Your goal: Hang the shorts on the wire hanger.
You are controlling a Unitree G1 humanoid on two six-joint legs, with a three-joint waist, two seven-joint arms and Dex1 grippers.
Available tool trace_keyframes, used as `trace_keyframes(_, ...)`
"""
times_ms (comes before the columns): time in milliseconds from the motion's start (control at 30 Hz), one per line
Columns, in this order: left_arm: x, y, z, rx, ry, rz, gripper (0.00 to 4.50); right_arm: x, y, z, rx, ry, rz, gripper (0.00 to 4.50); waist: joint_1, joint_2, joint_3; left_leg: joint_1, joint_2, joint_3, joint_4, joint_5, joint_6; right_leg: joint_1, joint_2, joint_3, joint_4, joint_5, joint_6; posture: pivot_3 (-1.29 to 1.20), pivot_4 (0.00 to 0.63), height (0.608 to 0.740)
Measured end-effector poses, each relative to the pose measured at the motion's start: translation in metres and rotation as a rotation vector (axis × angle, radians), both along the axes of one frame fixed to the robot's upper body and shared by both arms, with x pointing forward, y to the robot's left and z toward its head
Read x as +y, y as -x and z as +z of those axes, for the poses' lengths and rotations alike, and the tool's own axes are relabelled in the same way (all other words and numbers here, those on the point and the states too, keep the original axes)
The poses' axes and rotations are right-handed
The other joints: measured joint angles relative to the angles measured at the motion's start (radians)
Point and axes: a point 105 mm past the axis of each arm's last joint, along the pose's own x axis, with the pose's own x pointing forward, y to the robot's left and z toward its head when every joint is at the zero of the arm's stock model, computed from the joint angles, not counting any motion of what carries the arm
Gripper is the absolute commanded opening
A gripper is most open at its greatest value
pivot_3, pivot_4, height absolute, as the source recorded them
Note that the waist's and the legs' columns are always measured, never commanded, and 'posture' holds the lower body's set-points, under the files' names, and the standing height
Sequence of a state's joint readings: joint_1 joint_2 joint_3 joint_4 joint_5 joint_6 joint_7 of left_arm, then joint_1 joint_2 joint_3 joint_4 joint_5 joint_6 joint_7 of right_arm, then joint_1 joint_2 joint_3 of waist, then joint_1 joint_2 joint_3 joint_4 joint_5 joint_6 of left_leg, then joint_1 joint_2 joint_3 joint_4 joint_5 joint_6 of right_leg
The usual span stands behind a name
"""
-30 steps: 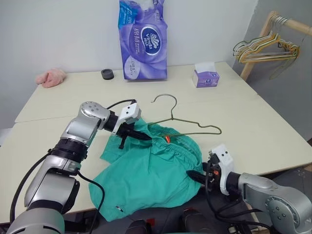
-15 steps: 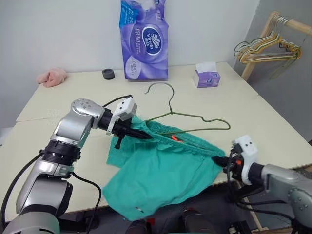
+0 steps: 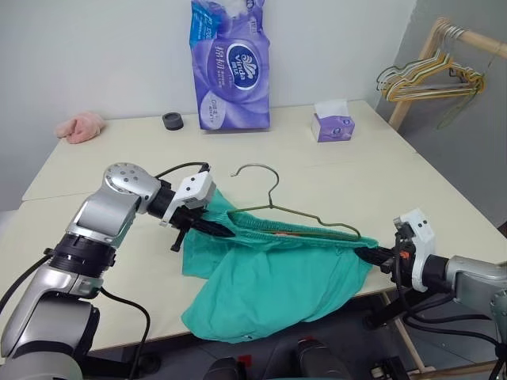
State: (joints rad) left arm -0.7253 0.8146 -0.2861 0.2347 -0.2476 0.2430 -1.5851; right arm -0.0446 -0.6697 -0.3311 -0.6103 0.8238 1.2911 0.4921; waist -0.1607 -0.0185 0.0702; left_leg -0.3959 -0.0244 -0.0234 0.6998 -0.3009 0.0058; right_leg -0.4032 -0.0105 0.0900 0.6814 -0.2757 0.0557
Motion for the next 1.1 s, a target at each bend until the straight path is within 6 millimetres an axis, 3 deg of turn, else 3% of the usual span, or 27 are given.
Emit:
trace_keyframes(367,0.006,-0.007,-0.018,-0.020,-0.060,0.002,0.00,0.009,0.005,0.012,-0.028,0.034,0.068,0.02,-0.003,0.000,0.000,0.000,0.000,0.000,0.000,0.000,0.000,0.000,0.000,0.001,0.000,0.000,0.000,-0.21,0.053,0.740)
trace_keyframes(567,-0.006,-0.013,-0.023,-0.033,-0.037,0.026,0.00,0.020,0.005,0.036,-0.135,0.223,0.211,0.02,-0.003,0.000,0.000,0.000,0.000,0.000,0.000,0.000,0.000,-0.001,0.000,0.000,0.000,0.000,0.000,-0.22,0.052,0.740)
trace_keyframes(833,-0.020,-0.021,-0.028,-0.086,-0.035,0.055,0.00,0.048,-0.008,0.056,-0.250,0.346,0.363,0.02,-0.008,0.000,0.000,-0.001,0.000,0.000,0.000,0.000,0.000,-0.002,-0.001,0.000,-0.001,0.000,0.000,-0.24,0.044,0.740)
trace_keyframes(967,-0.023,-0.024,-0.031,-0.122,-0.048,0.061,0.00,0.047,-0.013,0.055,-0.247,0.417,0.415,0.02,-0.007,0.001,0.000,-0.002,-0.001,0.000,0.000,0.000,0.000,-0.002,-0.003,-0.001,-0.001,0.000,0.000,-0.23,0.040,0.740)
trace_keyframes(1100,-0.032,-0.029,-0.036,-0.155,-0.027,0.080,0.00,0.044,-0.023,0.070,-0.307,0.482,0.450,0.02,-0.007,0.001,0.000,-0.002,-0.001,0.000,0.000,0.000,0.000,-0.002,-0.004,-0.002,-0.001,0.000,0.000,-0.23,0.035,0.740)
